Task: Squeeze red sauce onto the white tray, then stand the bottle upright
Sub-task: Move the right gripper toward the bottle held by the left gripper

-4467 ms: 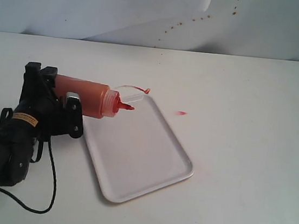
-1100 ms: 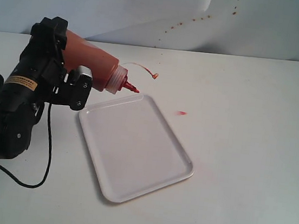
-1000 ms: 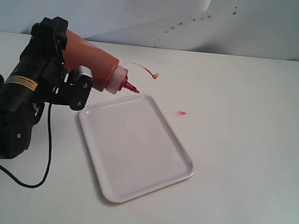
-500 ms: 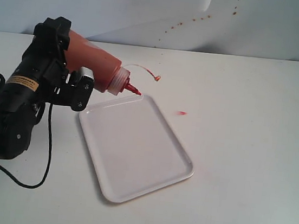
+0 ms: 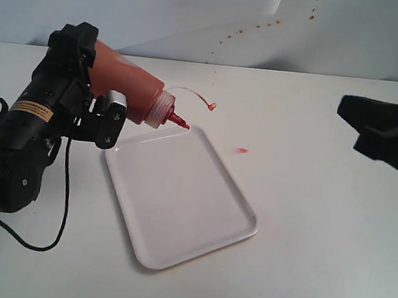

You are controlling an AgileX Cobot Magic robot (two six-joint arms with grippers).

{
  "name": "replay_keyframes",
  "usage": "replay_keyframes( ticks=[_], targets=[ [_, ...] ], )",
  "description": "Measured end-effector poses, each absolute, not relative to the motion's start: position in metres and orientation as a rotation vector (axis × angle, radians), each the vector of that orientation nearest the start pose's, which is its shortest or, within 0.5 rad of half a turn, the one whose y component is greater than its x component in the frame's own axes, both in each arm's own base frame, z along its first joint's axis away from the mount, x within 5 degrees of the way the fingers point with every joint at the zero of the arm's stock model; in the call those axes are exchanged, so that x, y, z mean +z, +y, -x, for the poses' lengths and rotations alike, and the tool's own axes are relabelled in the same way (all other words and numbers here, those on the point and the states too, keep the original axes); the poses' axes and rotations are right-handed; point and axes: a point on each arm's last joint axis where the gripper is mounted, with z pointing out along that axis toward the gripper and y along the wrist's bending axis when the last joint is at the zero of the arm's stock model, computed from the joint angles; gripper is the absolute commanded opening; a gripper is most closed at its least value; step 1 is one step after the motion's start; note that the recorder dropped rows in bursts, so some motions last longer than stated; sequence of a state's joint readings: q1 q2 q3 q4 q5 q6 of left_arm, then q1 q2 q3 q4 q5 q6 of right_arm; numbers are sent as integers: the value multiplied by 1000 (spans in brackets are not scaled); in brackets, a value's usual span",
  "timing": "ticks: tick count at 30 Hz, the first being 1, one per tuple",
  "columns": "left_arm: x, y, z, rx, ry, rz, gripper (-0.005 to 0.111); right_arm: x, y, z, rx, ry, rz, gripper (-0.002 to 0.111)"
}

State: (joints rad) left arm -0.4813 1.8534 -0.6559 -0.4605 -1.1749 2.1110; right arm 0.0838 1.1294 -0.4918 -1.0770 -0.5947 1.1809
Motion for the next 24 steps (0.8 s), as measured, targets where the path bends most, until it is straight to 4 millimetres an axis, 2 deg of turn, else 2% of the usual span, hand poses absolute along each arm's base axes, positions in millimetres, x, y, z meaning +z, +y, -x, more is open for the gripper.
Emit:
replay_keyframes(
  ticks=[10,16,24],
  targets=[
    [171,-120,-310,1426,960,-1456,0,298,124,-265,731,1817,583,0],
    [171,-120,-310,1426,960,-1456,0,308,149,-306,840,1862,707,0],
    [171,-120,-310,1426,960,-1456,0,303,191,-362,1304,1834,960,0]
  ],
)
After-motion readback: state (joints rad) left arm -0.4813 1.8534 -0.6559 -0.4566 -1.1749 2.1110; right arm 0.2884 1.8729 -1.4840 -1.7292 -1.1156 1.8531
